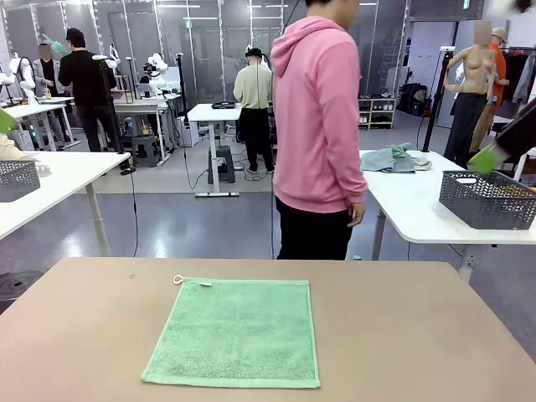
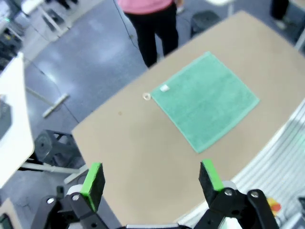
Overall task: Fold the towels and place them in the basket.
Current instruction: When a person lays out a Towel with hook on the table, fold it in half twice.
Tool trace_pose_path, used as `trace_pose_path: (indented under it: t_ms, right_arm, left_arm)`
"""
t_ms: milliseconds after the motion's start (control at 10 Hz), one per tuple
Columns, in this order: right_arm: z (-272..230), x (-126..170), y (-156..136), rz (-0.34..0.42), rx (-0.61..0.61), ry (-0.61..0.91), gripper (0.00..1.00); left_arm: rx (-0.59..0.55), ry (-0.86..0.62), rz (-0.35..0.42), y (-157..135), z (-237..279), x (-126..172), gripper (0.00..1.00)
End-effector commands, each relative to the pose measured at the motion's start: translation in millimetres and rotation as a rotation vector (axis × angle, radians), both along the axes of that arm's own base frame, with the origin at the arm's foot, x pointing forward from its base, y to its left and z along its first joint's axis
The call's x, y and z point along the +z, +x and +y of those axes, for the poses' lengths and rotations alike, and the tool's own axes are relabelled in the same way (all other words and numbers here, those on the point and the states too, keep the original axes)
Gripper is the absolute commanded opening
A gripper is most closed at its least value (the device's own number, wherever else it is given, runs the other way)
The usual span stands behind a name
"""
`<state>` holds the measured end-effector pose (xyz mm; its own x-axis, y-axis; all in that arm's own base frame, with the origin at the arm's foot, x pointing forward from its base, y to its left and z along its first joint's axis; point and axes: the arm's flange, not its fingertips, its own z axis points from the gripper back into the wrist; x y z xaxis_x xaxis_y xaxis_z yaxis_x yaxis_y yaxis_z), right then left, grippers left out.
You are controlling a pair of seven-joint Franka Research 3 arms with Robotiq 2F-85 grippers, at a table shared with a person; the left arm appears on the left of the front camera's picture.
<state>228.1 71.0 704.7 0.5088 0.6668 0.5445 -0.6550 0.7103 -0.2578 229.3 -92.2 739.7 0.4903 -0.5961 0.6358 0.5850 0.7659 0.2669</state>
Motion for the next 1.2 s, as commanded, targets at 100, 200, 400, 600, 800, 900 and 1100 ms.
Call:
trace_pose_path:
  t_ms: [100,200,400,600,800,900,1100]
  right_arm:
    - [52.9,-39.3,41.2,0.112,0.223,-0.183,1.0]
    - [70.7,-59.7,47.8,0.153,0.253,-0.215,1.0]
    - [105.6,-102.2,50.6,0.204,0.34,-0.267,1.0]
    - [131.6,-138.6,43.7,0.214,0.364,-0.244,1.0]
    - [143.7,-172.0,37.7,0.251,0.337,-0.294,1.0]
    - [143.7,-179.8,37.5,0.254,0.341,-0.291,1.0]
    - [136.8,-175.0,41.5,0.256,0.269,-0.28,1.0]
  left_arm:
    - [-0.165,0.126,0.163,39.3,-35.3,-55.8,1.0]
    - [-0.218,0.157,0.198,47.3,-50.8,-74.5,1.0]
    - [-0.264,0.237,0.277,66.1,-74.8,-119.7,1.0]
    - [-0.366,0.29,0.325,71.3,-93.5,-167.4,1.0]
    - [-0.463,0.291,0.3,73.2,-105.5,-196.7,1.0]
    - [-0.465,0.316,0.314,75.4,-110.5,-204.1,1.0]
    - [-0.465,0.299,0.337,73.4,-113.6,-199.7,1.0]
